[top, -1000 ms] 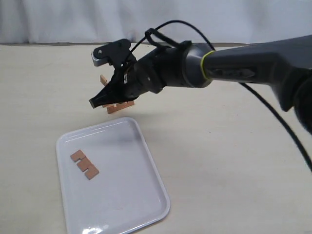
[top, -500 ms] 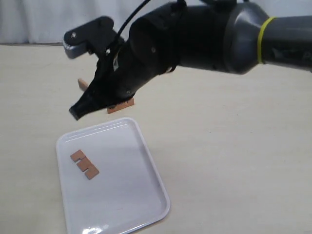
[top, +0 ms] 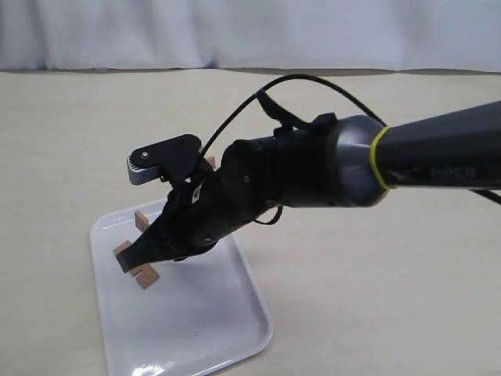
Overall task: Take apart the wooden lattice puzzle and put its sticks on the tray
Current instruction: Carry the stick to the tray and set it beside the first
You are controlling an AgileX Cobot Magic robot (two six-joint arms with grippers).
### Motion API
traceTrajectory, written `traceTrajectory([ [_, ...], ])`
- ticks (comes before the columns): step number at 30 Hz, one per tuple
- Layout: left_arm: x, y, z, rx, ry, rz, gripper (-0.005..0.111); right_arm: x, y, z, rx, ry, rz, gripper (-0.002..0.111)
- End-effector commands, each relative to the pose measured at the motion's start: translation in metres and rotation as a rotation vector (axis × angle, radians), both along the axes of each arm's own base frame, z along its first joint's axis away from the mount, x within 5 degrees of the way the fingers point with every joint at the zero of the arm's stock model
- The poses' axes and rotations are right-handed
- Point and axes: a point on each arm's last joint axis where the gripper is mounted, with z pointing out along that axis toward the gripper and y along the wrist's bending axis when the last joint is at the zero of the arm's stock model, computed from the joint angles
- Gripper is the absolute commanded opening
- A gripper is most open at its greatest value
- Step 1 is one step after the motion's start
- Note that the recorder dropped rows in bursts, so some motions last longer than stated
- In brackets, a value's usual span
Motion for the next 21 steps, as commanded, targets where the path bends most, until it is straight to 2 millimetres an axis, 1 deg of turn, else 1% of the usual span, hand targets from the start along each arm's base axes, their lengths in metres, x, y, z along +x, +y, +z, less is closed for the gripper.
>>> traceTrajectory([
  [1, 0.000, 0.000, 0.000, -0.007, -0.011, 0.002, 0.000, 0.004, 0.001, -0.018, 0.007, 0.008, -0.036, 0.005],
  [4, 0.000, 0.000, 0.000, -0.007, -0.011, 0.002, 0.000, 0.006, 0.001, -0.029, -0.006, 0.018, -0.039, 0.005],
  [5, 0.000, 0.000, 0.000, -0.007, -0.011, 0.002, 0.000, 0.007, 0.001, -0.034, -0.011, 0.017, -0.044, 0.006],
  [7, 0.000, 0.000, 0.000, -0.007, -0.011, 0.002, 0.000, 0.008, 0.001, -0.034, -0.009, 0.010, -0.047, 0.013],
  [9, 0.000, 0.000, 0.000, -0.007, -0.011, 0.002, 0.000, 0.008, 0.002, -0.033, -0.003, 0.002, -0.056, 0.023],
  [10, 0.000, 0.000, 0.000, -0.007, -0.011, 0.002, 0.000, 0.009, 0.002, -0.032, -0.001, -0.001, -0.056, 0.038],
  [11, 0.000, 0.000, 0.000, -0.007, -0.011, 0.002, 0.000, 0.009, 0.002, -0.032, -0.001, -0.001, -0.056, 0.046],
  [12, 0.000, 0.000, 0.000, -0.007, -0.011, 0.002, 0.000, 0.009, 0.002, -0.031, -0.001, -0.001, -0.055, 0.058],
  [13, 0.000, 0.000, 0.000, -0.007, -0.011, 0.002, 0.000, 0.009, 0.002, -0.030, 0.001, -0.003, -0.055, 0.062],
  [14, 0.000, 0.000, 0.000, -0.007, -0.011, 0.002, 0.000, 0.009, 0.002, -0.024, 0.009, -0.014, -0.055, 0.068],
  [16, 0.000, 0.000, 0.000, -0.007, -0.011, 0.002, 0.000, 0.008, 0.002, -0.010, 0.022, -0.042, -0.045, 0.073],
  [18, 0.000, 0.000, 0.000, -0.007, -0.011, 0.002, 0.000, 0.006, 0.000, 0.011, 0.036, -0.090, -0.022, 0.075],
  [19, 0.000, 0.000, 0.000, -0.007, -0.011, 0.002, 0.000, 0.005, -0.001, 0.026, 0.043, -0.132, -0.008, 0.075],
  [20, 0.000, 0.000, 0.000, -0.007, -0.011, 0.002, 0.000, 0.004, -0.002, 0.033, 0.044, -0.152, -0.003, 0.075],
  [21, 0.000, 0.000, 0.000, -0.007, -0.011, 0.002, 0.000, 0.006, -0.007, 0.047, 0.071, -0.195, -0.031, 0.075],
])
